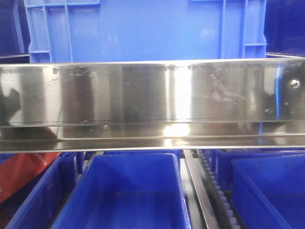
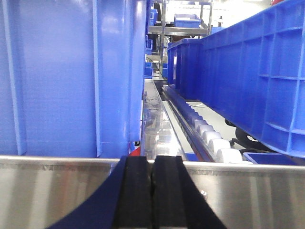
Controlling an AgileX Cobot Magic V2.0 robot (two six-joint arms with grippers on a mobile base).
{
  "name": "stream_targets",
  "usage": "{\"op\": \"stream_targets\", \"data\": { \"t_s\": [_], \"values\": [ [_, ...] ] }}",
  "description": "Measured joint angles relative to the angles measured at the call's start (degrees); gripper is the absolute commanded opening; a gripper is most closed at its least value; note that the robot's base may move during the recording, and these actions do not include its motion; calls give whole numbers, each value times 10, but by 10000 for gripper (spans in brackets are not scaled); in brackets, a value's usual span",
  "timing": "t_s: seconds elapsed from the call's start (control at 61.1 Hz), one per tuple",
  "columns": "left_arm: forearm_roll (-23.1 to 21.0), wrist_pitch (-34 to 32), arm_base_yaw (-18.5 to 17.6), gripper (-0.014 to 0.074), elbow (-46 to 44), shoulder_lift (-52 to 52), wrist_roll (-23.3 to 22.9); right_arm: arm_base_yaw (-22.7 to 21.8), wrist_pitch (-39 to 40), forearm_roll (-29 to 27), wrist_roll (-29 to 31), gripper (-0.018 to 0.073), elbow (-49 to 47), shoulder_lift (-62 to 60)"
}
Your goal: Place cylindrical capacitor in blue bin on shelf
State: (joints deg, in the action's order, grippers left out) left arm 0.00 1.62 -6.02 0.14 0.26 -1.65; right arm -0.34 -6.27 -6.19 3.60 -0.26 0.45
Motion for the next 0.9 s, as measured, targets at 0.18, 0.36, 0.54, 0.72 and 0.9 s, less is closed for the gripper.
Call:
{"op": "stream_targets", "data": {
  "t_s": [0.18, 0.36, 0.54, 0.72, 0.9],
  "values": [
    [0, 0, 0, -111, 0, 0, 0, 0, 0, 0, 0, -162, 1, -2],
    [0, 0, 0, -111, 0, 0, 0, 0, 0, 0, -1, -162, 1, -2],
    [0, -1, 0, -111, 0, 0, 0, 0, 0, 0, -1, -162, 1, -2],
    [0, -1, 0, -111, 0, 0, 0, 0, 0, 0, -1, -162, 1, -2],
    [0, -1, 0, -111, 0, 0, 0, 0, 0, 0, -1, -162, 1, -2]
  ]
}}
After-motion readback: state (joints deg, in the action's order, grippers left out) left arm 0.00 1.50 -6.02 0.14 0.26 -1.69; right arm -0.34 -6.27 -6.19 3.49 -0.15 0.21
